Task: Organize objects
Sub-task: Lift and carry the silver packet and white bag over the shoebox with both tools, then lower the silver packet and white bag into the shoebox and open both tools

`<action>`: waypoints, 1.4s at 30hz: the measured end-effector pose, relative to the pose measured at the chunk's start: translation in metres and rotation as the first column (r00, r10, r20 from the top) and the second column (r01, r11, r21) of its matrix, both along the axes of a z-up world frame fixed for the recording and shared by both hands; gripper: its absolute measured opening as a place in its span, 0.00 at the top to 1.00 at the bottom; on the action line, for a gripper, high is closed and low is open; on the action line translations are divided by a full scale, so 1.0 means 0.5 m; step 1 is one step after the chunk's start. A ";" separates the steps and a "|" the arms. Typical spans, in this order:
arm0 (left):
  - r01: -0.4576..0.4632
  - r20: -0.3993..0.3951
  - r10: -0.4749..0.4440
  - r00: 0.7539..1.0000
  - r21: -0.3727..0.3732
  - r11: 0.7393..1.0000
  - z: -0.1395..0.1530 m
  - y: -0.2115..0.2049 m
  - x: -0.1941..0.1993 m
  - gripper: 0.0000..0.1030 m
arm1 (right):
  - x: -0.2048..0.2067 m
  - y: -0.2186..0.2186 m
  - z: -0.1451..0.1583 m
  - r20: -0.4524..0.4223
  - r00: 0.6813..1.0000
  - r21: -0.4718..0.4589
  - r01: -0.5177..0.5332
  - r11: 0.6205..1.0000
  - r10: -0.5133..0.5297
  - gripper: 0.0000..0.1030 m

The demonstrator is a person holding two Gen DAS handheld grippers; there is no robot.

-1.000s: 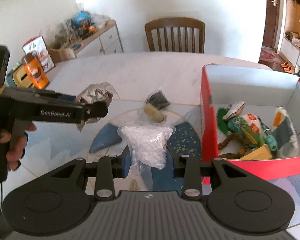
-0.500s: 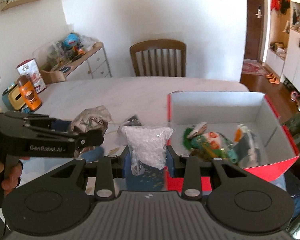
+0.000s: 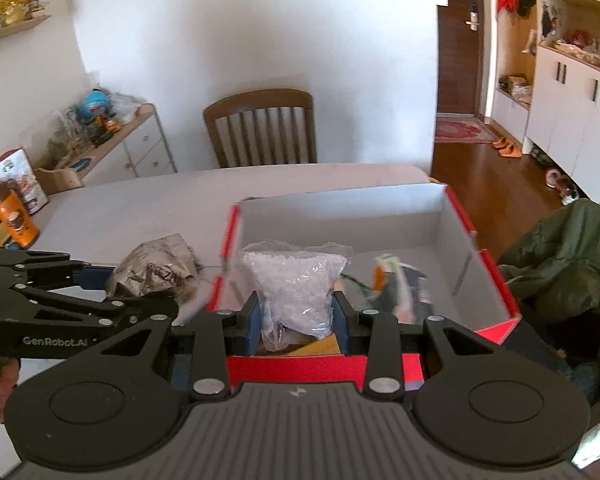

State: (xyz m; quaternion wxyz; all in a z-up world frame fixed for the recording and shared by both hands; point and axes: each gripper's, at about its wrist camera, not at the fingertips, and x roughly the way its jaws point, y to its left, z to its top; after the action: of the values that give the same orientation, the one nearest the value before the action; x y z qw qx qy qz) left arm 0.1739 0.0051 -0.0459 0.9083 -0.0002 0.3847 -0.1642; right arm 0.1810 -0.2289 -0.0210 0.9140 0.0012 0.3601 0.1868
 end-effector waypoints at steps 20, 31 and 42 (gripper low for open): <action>0.024 -0.049 -0.018 0.999 0.138 0.990 -0.080 -0.175 0.126 0.47 | 0.149 -0.120 -0.106 -0.052 0.998 -0.100 0.040 0.994 -0.046 0.66; 0.057 -0.124 -0.036 0.992 0.170 0.984 -0.136 -0.217 0.181 0.52 | 0.187 -0.127 -0.158 -0.109 0.994 -0.129 -0.013 0.992 -0.001 0.65; 0.092 -0.180 -0.059 0.982 0.185 0.978 -0.163 -0.229 0.191 0.52 | 0.195 -0.130 -0.169 -0.135 0.990 -0.166 -0.052 0.985 0.030 0.56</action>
State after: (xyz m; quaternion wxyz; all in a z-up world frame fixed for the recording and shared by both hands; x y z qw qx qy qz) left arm 0.2693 -0.1093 -0.1273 0.8603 0.0880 0.4760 -0.1601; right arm 0.2783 -0.2938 -0.1054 0.8810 -0.0717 0.4341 0.1739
